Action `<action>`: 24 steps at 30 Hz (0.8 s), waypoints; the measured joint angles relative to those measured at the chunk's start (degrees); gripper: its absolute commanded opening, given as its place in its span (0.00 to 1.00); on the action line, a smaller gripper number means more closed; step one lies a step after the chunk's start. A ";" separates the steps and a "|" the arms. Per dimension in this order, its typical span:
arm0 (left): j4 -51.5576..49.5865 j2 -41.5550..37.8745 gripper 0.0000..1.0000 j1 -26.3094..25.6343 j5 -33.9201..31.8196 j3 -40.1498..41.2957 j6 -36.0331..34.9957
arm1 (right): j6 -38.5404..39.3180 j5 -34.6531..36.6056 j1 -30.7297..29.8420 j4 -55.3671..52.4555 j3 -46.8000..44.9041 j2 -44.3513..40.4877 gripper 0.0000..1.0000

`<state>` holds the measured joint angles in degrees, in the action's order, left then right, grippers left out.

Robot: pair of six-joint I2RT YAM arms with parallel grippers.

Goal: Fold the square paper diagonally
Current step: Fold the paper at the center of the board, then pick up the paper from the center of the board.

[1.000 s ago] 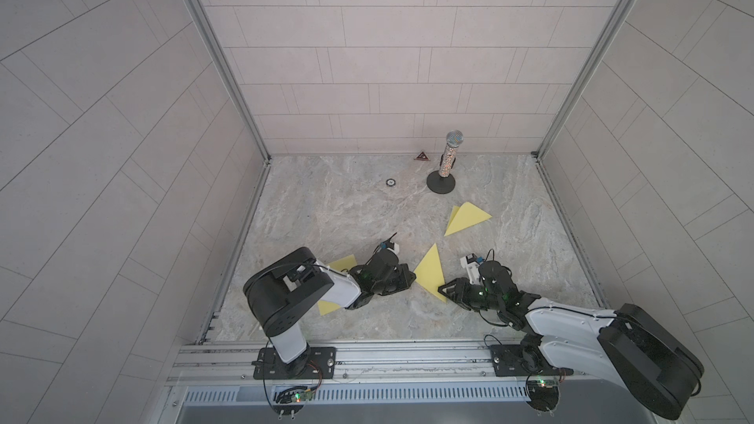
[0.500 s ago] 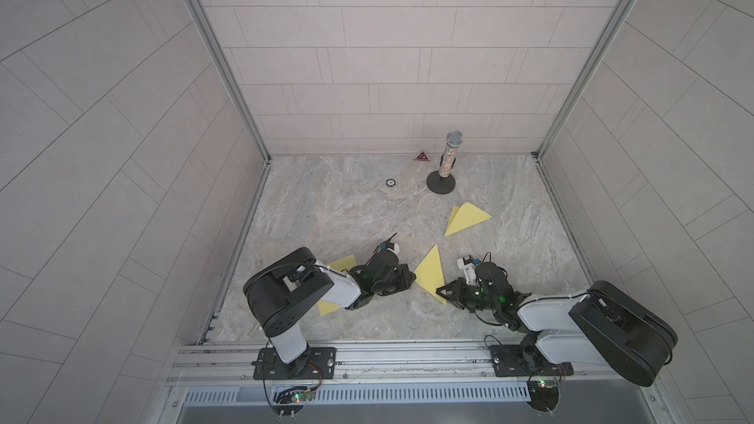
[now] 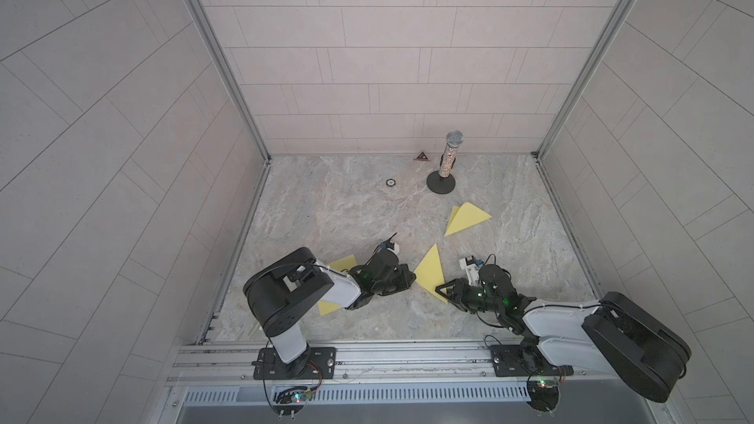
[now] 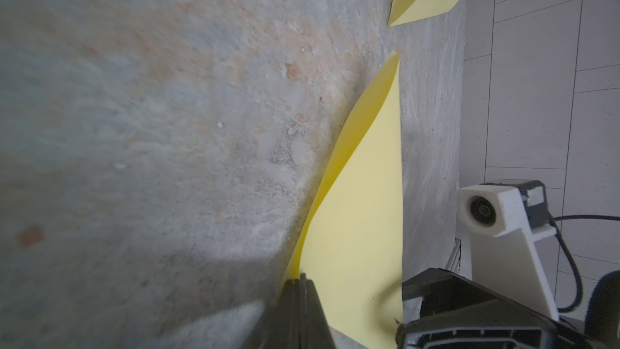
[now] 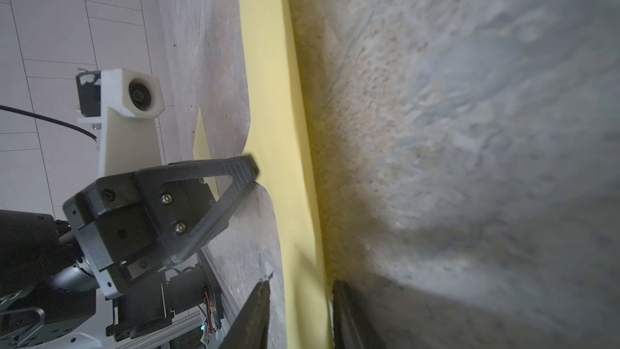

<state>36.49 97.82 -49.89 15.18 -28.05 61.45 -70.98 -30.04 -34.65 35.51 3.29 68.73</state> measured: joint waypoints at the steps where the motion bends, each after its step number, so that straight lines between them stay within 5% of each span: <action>1: 0.00 0.00 0.01 0.00 0.00 0.00 0.00 | 0.00 0.24 -0.28 -0.48 -0.02 -0.37 0.27; 8: 0.00 0.00 0.01 0.00 0.00 0.00 -0.02 | -0.70 1.44 -1.95 -2.08 -0.87 -2.73 0.00; 14: 0.00 0.02 0.01 0.00 0.00 0.00 -0.02 | -0.70 2.03 -2.38 -2.84 -0.92 -4.48 0.00; 18: 0.00 0.02 0.01 0.00 0.00 0.00 -0.02 | -0.39 1.92 -2.36 -4.20 -0.83 -5.77 0.42; 24: 0.00 0.02 0.01 0.00 0.02 0.00 -0.02 | 2.73 2.49 -2.43 -8.96 0.90 -7.72 0.50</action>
<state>36.49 97.84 -49.89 15.20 -28.05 61.43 -68.25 -27.55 -37.08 26.55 4.19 61.01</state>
